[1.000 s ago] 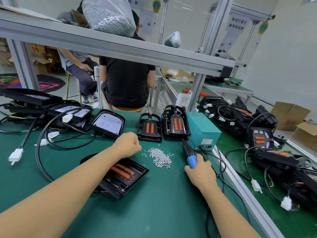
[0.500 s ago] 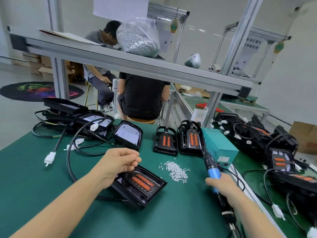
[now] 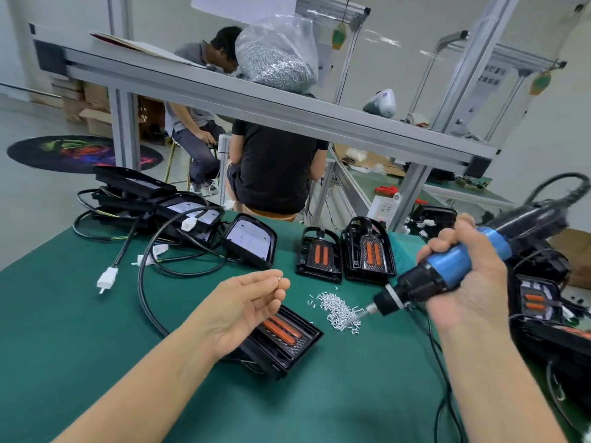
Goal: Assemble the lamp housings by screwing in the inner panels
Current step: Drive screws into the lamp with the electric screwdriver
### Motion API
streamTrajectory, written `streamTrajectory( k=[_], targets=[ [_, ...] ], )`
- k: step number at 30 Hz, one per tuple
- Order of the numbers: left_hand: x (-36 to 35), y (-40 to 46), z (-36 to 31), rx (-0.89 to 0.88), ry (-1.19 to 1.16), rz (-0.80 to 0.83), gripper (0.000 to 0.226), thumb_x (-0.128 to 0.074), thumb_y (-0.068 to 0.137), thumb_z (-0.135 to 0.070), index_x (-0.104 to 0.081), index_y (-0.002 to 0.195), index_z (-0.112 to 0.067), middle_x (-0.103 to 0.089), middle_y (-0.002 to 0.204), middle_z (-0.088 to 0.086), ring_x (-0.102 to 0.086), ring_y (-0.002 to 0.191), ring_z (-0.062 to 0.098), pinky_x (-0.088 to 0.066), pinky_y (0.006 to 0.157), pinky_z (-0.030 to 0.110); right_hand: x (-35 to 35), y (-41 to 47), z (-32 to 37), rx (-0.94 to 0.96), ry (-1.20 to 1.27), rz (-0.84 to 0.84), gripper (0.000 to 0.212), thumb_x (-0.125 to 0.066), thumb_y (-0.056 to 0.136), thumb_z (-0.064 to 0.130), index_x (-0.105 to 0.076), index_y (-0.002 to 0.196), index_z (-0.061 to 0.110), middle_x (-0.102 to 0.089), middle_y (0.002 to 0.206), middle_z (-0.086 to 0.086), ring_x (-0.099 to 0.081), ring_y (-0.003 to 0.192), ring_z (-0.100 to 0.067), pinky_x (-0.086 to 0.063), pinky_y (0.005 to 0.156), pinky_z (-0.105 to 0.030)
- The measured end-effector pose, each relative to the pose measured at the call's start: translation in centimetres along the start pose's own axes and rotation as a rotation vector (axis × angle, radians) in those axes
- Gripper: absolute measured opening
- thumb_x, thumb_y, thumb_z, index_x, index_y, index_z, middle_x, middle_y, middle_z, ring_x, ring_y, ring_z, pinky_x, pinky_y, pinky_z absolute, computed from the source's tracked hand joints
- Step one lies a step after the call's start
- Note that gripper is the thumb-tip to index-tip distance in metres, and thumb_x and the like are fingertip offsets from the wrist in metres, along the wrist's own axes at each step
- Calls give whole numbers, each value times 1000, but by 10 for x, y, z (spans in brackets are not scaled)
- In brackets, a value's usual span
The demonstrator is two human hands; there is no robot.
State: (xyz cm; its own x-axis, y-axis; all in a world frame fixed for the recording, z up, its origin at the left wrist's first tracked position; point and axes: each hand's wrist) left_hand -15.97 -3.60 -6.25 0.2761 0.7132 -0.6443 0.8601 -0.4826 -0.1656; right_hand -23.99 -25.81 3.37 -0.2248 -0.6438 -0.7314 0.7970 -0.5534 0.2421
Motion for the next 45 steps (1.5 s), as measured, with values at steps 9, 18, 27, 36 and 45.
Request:
streamTrajectory(
  k=[9,18,27,36,45],
  targets=[
    [-16,-9,15,35,-57,81,22,-65,74,-9,-62,95,-3,-66,74,7,-60,58,11,-53,52,20,-39,-17,-30,167,186,-87,21,-51,94,4,-50,81,22,-50,56,8,-49,48,-6,-46,54,-19],
    [-21,-13,17,19,-171,76,17,-64,74,-9,-63,90,-5,-66,73,6,-61,57,10,-54,53,20,-44,-19,-39,216,132,-80,22,-53,91,0,-51,85,22,-48,59,7,-47,50,-7,-46,54,-21],
    [-24,-13,21,-17,-210,22,21,-65,72,-9,-64,92,-3,-67,74,7,-61,58,10,-54,54,19,-41,-23,-46,271,84,-36,19,-57,89,3,-51,93,21,-50,61,7,-49,54,-8,-48,59,-22],
    [-28,-6,26,-324,-41,-183,13,-58,86,4,-68,82,-2,-69,66,7,-59,53,9,-52,54,17,-32,-29,-61,256,91,-113,22,-60,88,6,-52,97,24,-53,66,9,-54,60,-6,-49,64,-19],
    [-22,3,27,-408,62,-191,11,-59,86,3,-68,86,-3,-70,68,6,-60,56,8,-52,57,17,-30,-23,-68,211,84,-209,20,-62,90,12,-53,100,27,-56,62,11,-56,63,-6,-51,60,-18]
  ],
)
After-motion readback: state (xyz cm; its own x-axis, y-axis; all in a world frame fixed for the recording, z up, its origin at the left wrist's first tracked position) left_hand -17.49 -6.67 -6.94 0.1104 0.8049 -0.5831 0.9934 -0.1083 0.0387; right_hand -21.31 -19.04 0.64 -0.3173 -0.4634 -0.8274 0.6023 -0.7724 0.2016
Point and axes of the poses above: each hand's wrist, its own y-axis towards the middle knuckle, its own x-axis out of the back of the hand, z = x × y
